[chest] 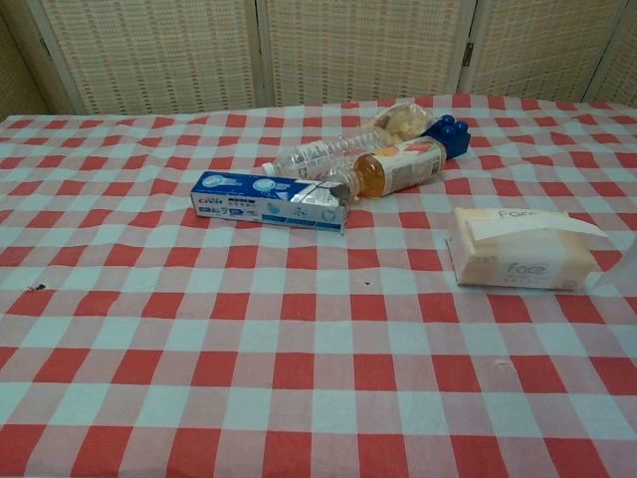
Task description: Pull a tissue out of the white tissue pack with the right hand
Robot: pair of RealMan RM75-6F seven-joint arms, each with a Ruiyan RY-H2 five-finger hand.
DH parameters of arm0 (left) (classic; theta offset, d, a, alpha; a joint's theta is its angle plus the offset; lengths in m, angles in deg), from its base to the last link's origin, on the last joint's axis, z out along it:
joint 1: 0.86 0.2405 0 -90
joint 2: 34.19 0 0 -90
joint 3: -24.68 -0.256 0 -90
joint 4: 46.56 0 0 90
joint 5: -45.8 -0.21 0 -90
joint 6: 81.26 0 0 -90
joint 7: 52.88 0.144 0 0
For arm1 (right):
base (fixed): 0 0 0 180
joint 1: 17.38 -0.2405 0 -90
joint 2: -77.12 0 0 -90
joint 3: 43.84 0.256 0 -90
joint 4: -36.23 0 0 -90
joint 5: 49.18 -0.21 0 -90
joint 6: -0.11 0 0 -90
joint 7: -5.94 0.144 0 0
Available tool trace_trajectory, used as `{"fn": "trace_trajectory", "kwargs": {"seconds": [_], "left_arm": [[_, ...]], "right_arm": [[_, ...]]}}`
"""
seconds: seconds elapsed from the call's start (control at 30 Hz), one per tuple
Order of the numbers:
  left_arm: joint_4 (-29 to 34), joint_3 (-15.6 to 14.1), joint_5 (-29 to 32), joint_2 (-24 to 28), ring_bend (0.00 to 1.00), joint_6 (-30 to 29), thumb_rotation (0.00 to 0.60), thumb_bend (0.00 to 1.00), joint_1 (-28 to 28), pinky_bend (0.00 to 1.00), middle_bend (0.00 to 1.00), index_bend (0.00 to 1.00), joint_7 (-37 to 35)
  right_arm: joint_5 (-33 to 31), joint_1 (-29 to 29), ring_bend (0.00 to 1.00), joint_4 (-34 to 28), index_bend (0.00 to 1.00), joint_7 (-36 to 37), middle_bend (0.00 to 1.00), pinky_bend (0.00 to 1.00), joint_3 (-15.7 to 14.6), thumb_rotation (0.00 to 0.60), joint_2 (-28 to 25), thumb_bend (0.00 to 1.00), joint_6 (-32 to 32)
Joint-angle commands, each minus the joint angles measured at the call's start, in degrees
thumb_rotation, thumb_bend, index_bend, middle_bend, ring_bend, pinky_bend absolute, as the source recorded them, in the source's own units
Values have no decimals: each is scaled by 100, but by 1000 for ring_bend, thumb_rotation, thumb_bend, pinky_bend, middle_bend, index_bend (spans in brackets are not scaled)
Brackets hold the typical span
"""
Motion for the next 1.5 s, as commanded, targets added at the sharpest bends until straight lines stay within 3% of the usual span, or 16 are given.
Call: {"fn": "trace_trajectory", "kwargs": {"seconds": [0.03, 0.47, 0.67, 0.87, 0.97, 1.17, 1.23, 1.33, 1.5], "left_arm": [[2, 1, 9, 0, 567, 5, 600, 539, -1, 608, 504, 384, 6], [5, -2, -2, -1, 567, -9, 600, 539, 4, 608, 505, 384, 26], [5, -5, -9, -5, 567, -3, 600, 539, 0, 608, 504, 384, 42], [14, -4, 2, -8, 567, 0, 600, 539, 2, 608, 504, 385, 55], [13, -6, -4, -6, 567, -1, 600, 540, 1, 608, 504, 384, 53], [10, -6, 0, -7, 567, 3, 600, 540, 0, 608, 504, 384, 47], [11, -7, 0, -6, 566, 5, 600, 540, 0, 608, 504, 384, 46], [-8, 2, 41, -7, 567, 25, 600, 540, -1, 608, 505, 384, 15], [-31, 14, 72, -4, 567, 27, 600, 539, 0, 608, 505, 384, -9]], "right_arm": [[-63, 88, 835, 35, 703, 18, 733, 1000, -44, 600, -17, 802, 2], [-37, 285, 835, 294, 681, 76, 733, 1000, 38, 600, 224, 782, -271], [49, 356, 828, 307, 517, 485, 733, 1000, 52, 600, 158, 375, -330], [16, 379, 824, 191, 412, 351, 733, 1000, 27, 600, 75, 65, -234], [18, 386, 824, 151, 376, 290, 733, 1000, 26, 600, 72, 1, -211], [-10, 420, 812, 135, 332, 225, 726, 1000, 85, 600, 121, 0, -291], [-9, 433, 769, 146, 332, 200, 690, 1000, 110, 600, 159, 0, -346], [112, 477, 617, 175, 374, 160, 575, 978, 126, 600, 290, 0, -538], [225, 494, 414, 12, 384, 134, 451, 772, -7, 600, 207, 0, -427]]}}
